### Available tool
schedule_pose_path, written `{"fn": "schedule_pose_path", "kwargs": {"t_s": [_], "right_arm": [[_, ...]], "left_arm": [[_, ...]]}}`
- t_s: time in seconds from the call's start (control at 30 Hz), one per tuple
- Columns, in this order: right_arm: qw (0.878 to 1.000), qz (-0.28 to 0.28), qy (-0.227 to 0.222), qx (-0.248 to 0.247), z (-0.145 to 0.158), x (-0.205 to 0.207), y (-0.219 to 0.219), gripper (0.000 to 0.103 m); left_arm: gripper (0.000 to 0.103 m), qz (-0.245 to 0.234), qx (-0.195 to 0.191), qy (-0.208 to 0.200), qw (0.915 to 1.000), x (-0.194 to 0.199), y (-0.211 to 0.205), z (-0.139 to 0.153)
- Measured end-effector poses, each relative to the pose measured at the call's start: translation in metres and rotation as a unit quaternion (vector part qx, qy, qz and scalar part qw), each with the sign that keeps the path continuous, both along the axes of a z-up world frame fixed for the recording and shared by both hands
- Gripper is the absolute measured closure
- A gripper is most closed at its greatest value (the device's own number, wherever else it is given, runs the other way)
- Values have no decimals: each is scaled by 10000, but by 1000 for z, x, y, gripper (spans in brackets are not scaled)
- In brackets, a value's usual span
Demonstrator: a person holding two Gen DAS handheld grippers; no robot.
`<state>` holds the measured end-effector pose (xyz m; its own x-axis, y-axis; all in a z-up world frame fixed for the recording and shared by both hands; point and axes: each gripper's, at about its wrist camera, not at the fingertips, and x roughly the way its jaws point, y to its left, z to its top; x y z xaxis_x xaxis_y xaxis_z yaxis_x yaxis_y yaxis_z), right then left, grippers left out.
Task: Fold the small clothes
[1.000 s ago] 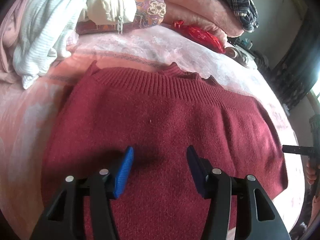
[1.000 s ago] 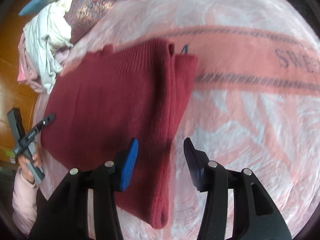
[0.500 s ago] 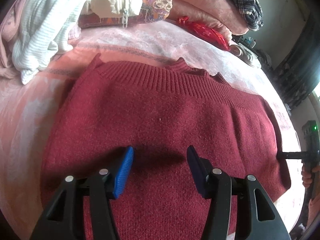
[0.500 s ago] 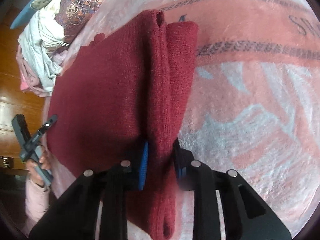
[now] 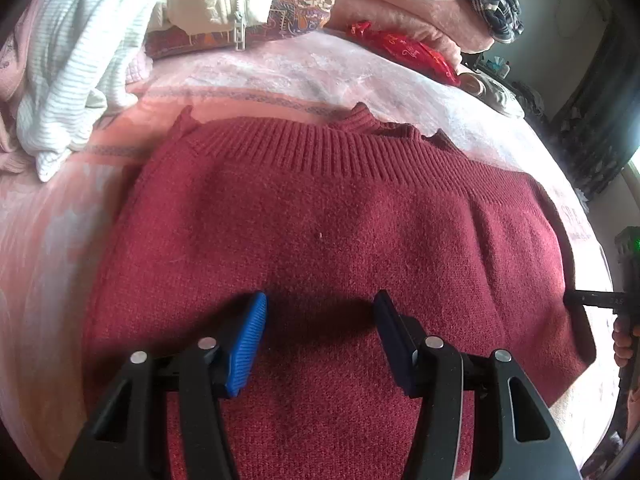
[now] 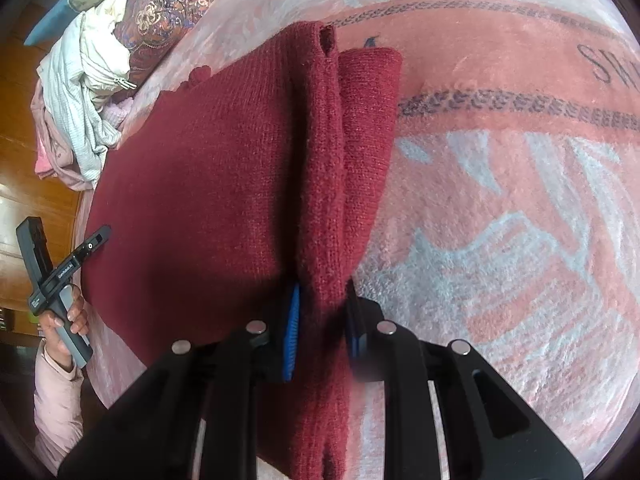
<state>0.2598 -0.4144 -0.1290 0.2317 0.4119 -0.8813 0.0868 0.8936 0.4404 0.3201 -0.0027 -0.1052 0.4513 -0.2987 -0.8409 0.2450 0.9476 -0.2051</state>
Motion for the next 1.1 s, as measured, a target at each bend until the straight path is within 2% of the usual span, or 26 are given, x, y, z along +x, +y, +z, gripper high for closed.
{"fn": "schedule_pose_path", "kwargs": {"t_s": [0.2,0.4,0.6,0.73,0.9,1.1], "right_arm": [[9997,-24,-70,-214,18,1,5,88],[9985,118,-173,-501,49,6,29,89],[9962,491,-355,-619,83,16,74,89],[9933,831,-451,-669,95,23,125,89],[9901,1151,-494,-631,95,29,174,90],[9911,1227,-460,-237,85,40,209,90]], "left_arm": [[47,-69,-25,-16,10000,-1,1,-1],[47,14,-317,62,9995,0,11,1],[47,112,-444,104,9989,-1,15,6],[47,212,-575,137,9980,3,19,13],[47,264,-633,177,9975,7,27,14],[47,295,-781,239,9962,8,41,7]]}}
